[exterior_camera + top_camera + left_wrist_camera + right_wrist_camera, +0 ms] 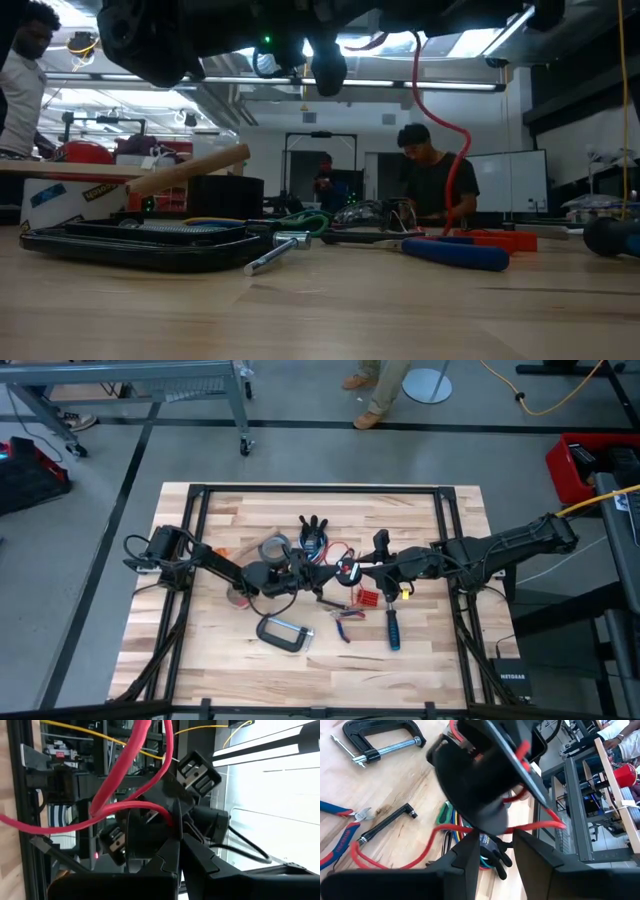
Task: Coil cords
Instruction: Uncoil the red wire from the black spool
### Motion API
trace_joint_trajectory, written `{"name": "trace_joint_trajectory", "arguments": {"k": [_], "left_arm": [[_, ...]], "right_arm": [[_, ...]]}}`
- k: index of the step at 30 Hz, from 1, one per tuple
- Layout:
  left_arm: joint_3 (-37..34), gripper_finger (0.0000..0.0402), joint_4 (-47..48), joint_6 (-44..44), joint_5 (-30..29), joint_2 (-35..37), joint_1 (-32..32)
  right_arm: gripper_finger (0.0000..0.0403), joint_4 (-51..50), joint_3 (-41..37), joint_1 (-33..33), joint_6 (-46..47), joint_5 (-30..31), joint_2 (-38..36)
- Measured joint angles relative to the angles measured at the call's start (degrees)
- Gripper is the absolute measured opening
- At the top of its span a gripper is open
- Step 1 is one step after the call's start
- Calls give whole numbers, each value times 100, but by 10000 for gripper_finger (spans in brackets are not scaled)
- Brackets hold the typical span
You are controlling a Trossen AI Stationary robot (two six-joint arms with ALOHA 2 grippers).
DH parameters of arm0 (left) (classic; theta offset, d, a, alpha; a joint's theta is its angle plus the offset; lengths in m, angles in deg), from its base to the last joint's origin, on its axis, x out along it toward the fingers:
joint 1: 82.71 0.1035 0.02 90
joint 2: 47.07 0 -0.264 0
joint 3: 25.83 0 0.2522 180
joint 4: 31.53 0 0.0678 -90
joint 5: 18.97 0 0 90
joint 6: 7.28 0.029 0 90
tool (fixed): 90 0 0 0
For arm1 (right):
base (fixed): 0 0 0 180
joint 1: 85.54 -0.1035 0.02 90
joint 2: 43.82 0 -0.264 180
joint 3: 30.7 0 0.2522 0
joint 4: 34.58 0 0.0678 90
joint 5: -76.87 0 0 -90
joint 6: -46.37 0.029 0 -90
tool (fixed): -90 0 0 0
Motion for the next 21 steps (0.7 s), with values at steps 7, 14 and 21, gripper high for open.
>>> {"name": "trace_joint_trajectory", "arguments": {"k": [7, 14, 21], "left_arm": [[-2, 0, 115, -120, 2, 0, 165], [-2, 0, 94, -134, 114, 0, 213], [-2, 0, 4, -240, 262, 0, 177]], "right_arm": [[120, -2, 0, 0, -3, -319, -2], [120, -4, 0, 0, -3, -457, -2], [120, 163, 0, 4, -3, -557, -2]]}}
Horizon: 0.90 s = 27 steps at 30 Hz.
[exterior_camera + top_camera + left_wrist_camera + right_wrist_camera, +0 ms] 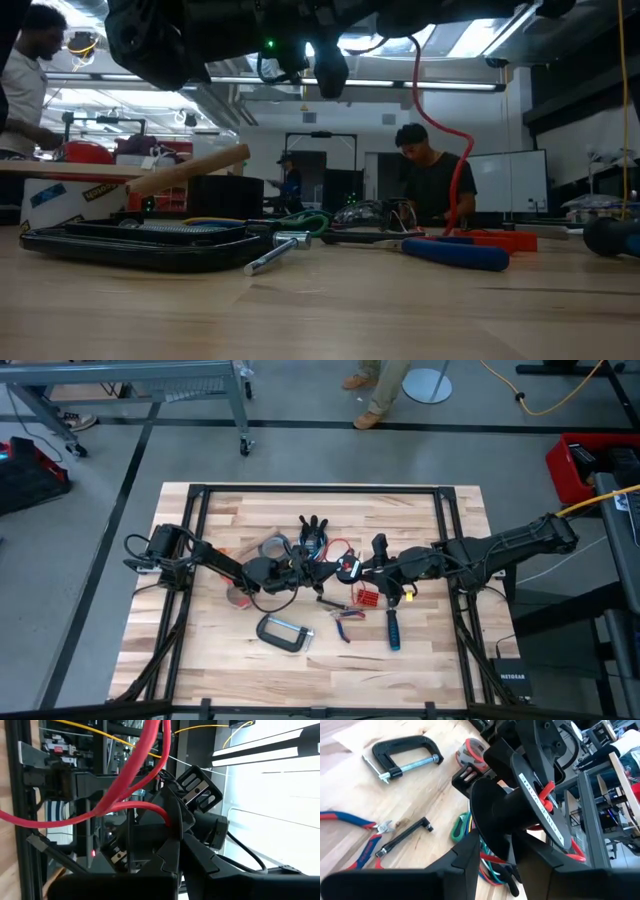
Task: Coil cords
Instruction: Uncoil the red wire from the black spool
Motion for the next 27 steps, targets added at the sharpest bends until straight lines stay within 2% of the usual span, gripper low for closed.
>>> {"name": "trace_joint_trajectory", "arguments": {"k": [6, 15, 20, 27], "left_arm": [[0, 0, -133, -58, 0, 2, -53], [-2, 0, -126, -249, -26, 2, -134], [-4, 4, -266, -199, -26, 2, -124], [7, 28, -693, 1175, 35, 29, 25]], "right_arm": [[107, 205, 0, 0, -2, 2, 35], [11, 248, 0, -7, -88, -94, 37], [10, 297, 5, -9, -40, 54, 36], [4, 494, 15, -6, 121, 750, -237]]}}
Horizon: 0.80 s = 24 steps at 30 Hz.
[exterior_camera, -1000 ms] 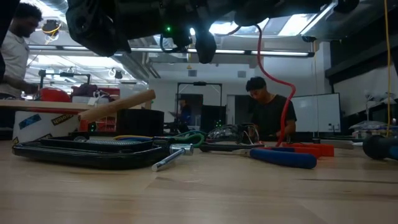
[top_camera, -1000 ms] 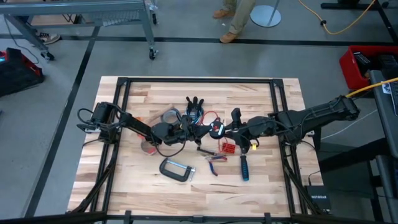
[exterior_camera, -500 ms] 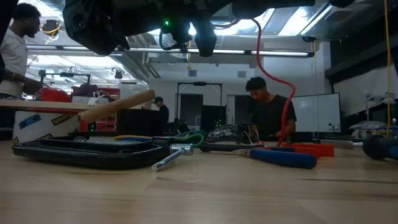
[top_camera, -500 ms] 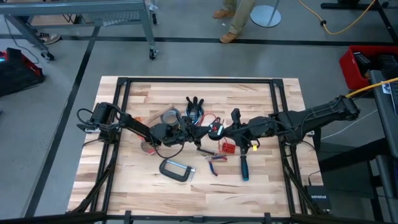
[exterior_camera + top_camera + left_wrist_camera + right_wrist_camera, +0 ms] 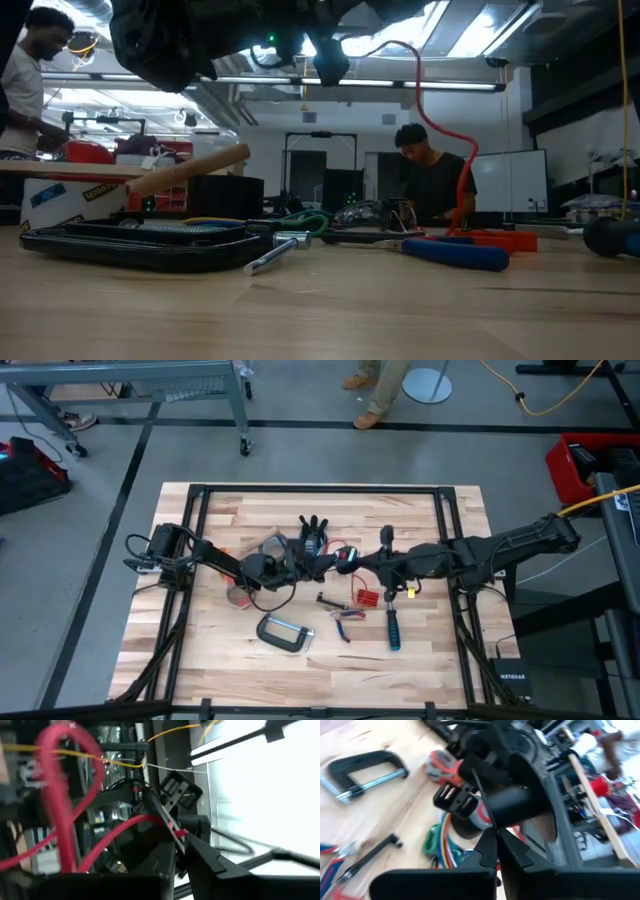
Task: Coil cords
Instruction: Uncoil the red wire from the black spool
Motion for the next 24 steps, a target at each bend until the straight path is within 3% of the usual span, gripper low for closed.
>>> {"name": "trace_joint_trajectory", "arguments": {"k": [4, 15, 19, 24], "left_arm": [[16, 51, -89, 824, 75, 67, 128], [70, 108, -62, 2316, 638, 76, 441], [70, 120, -64, 3582, 735, 76, 452], [70, 129, -61, 5868, 732, 78, 454]], "right_arm": [[3, 123, 0, 6, 173, 231, -266], [2, -378, 561, 15, 551, 1827, -638], [1, -462, 779, 13, 638, 2121, -685], [1, -555, 1168, 12, 1136, 2151, -858]]}}
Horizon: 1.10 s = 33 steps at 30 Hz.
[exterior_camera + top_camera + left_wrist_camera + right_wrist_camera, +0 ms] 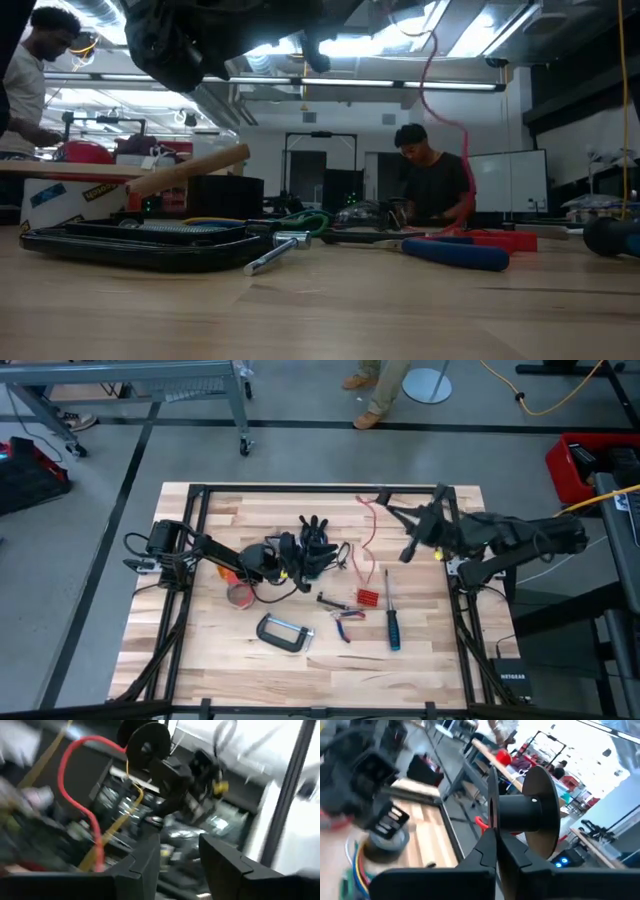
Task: Coil cords
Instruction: Uncoil the red wire from the black spool
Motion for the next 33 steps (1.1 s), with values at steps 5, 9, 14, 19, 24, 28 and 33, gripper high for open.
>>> {"name": "trace_joint_trajectory", "arguments": {"k": [5, 9, 14, 19, 24, 28, 33], "left_arm": [[-4, 129, 205, 2271, -75, 0, -4], [-4, 129, 461, 2972, -83, 2, -13], [-4, 129, 708, 2918, -83, 2, -44], [-4, 129, 838, 3151, -83, 2, -165], [-4, 129, 852, 3618, -119, 2, -347], [-4, 129, 846, 3967, -594, 2, -471], [-4, 129, 686, 3559, -840, 2, -440]], "right_arm": [[1, -345, 290, 1, 1140, -619, -104], [1, -638, 305, -1, 2199, -1533, -162], [1, -1251, 302, -3, 3214, -2200, 40], [1, -1815, 296, -3, 3850, -2304, 352], [1, -2188, 294, -3, 4181, -2329, 513], [1, -2217, 294, -3, 4268, -2533, 587], [1, -2208, 294, -5, 4143, -2831, 857]]}}
